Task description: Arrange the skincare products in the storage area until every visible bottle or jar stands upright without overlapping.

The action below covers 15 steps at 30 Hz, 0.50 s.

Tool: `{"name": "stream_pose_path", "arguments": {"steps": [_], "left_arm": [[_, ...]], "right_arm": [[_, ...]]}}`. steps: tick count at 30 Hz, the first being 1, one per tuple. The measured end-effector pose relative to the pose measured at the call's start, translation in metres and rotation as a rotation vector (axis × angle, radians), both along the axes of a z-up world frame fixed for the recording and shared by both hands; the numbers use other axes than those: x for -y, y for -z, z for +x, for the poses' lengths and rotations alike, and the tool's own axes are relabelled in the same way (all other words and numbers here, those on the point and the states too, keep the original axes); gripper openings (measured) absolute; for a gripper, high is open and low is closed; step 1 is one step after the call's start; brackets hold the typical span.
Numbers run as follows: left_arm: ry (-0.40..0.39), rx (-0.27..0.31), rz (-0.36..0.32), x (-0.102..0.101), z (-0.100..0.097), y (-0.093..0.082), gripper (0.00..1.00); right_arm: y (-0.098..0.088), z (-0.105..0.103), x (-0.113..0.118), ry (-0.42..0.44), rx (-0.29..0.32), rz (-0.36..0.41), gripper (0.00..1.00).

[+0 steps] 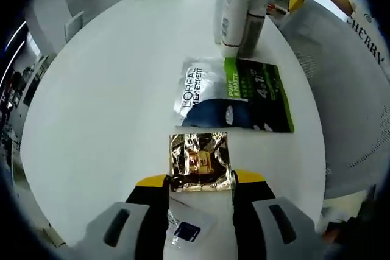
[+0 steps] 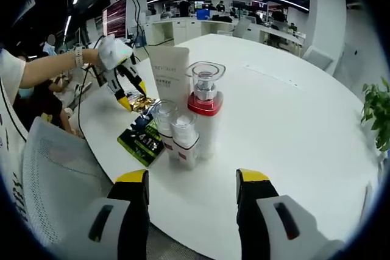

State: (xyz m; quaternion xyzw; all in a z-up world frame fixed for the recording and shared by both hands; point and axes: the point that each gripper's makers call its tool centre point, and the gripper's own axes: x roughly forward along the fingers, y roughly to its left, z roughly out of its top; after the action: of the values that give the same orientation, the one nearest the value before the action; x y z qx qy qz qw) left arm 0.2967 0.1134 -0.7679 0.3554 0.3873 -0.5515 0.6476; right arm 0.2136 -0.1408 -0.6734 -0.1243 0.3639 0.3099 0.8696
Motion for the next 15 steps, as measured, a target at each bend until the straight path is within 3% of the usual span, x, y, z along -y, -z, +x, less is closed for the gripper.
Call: {"name": "stream_pose_path", "arguments": {"steps": [10,15], "left_arm": [[0.063,0.000,0.002,0.0012,0.0023,0.0006,0.37],[0.048,-0.004,0.005,0.0002,0.0060,0.0019,0.40]], "right_arm": [[0.0024,-0.0018,-0.0025,-0.004,-0.010,0.000,0.58],[0.0015,-0.0013,-0.0012,-0.004,-0.007,-0.002,0.57]]}}
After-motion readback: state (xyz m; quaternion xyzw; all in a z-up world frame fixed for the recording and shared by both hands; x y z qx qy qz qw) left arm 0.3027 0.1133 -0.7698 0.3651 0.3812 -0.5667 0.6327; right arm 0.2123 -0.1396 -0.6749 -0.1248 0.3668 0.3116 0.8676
